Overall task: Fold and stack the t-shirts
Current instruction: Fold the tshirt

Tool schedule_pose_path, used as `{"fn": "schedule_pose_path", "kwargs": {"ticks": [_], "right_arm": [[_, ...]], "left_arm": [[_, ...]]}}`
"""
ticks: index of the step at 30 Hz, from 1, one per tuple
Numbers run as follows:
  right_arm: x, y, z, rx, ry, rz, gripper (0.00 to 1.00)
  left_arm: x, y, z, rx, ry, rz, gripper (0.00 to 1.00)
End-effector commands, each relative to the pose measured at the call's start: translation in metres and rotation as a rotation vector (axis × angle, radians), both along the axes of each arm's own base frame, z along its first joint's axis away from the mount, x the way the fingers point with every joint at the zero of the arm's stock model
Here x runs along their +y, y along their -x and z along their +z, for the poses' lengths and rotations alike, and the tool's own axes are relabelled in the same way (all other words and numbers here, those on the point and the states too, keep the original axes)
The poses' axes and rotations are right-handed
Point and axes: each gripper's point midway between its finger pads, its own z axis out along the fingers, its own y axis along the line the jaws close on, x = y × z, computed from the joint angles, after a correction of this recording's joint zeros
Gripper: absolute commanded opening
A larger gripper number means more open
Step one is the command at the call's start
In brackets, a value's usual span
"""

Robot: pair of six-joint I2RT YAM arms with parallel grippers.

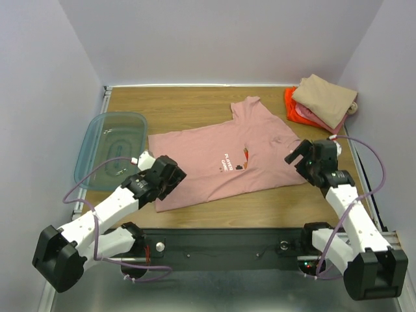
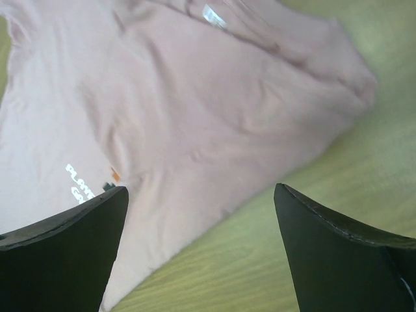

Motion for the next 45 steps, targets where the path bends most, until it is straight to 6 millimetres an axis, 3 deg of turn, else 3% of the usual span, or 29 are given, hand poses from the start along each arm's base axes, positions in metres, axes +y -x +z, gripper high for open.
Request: {"fn": "schedule_pose_path", "kwargs": {"ticks": [1,4,6,10,13,14,17,18,21,27,29,33,36,41,45], "right_arm": [[-0.002,-0.044,0.011,-0.056,0.092,0.099,1.00],[0.015,-0.073,0.003,-0.044,0.043,0.177,1.00],[0.016,-0.092,0.004,-0.076,0.032,0.165,1.00],[0.016,-0.096,-0.021,-0.012,0.012,0.138,1.00],[0.005,-0.082,-0.042,0.041,0.034,0.075,1.00],[-0.001,-0.069,-0.058,0.080,0.049,0.045,1.00],[-0.015,-0.046,-0.071,0.121,0.019,-0.058,1.00],[-0.022,-0.026,-0.088,0.169,0.005,-0.099,1.00],[-0.038,0.001,-0.099,0.189,-0.045,-0.200,1.00],[-0.062,0.033,-0.081,0.166,0.015,-0.314,1.00],[-0.060,0.040,-0.079,0.157,0.006,-0.313,1.00],[-0.046,0.042,-0.056,0.075,-0.085,-0.317,1.00],[-0.048,0.039,-0.036,-0.005,-0.098,-0.340,1.00],[-0.047,0.022,0.009,-0.104,-0.036,-0.229,1.00],[-0.021,-0.013,0.045,-0.196,-0.048,0.023,1.00]], "left_arm": [[0.016,-0.019,0.044,-0.126,-0.078,0.048,0.90],[0.017,-0.028,0.057,-0.163,-0.103,0.053,0.98],[0.018,-0.032,0.064,-0.181,-0.118,0.055,0.99],[0.017,-0.042,0.074,-0.207,-0.136,0.060,0.98],[0.014,-0.047,0.076,-0.217,-0.139,0.051,0.98],[0.013,-0.047,0.077,-0.219,-0.142,0.046,0.98],[0.016,-0.050,0.074,-0.211,-0.162,0.050,0.98],[0.018,-0.051,0.073,-0.210,-0.170,0.053,0.98],[0.022,-0.057,0.073,-0.204,-0.193,0.050,0.98],[0.033,-0.073,0.068,-0.180,-0.218,0.060,0.98],[0.034,-0.076,0.063,-0.166,-0.219,0.050,0.98],[0.044,-0.083,0.056,-0.148,-0.224,0.060,0.98],[0.050,-0.087,0.055,-0.148,-0.227,0.068,0.98],[0.056,-0.106,0.065,-0.180,-0.234,0.081,0.98],[0.056,-0.127,0.068,-0.160,-0.273,0.087,0.98]]}}
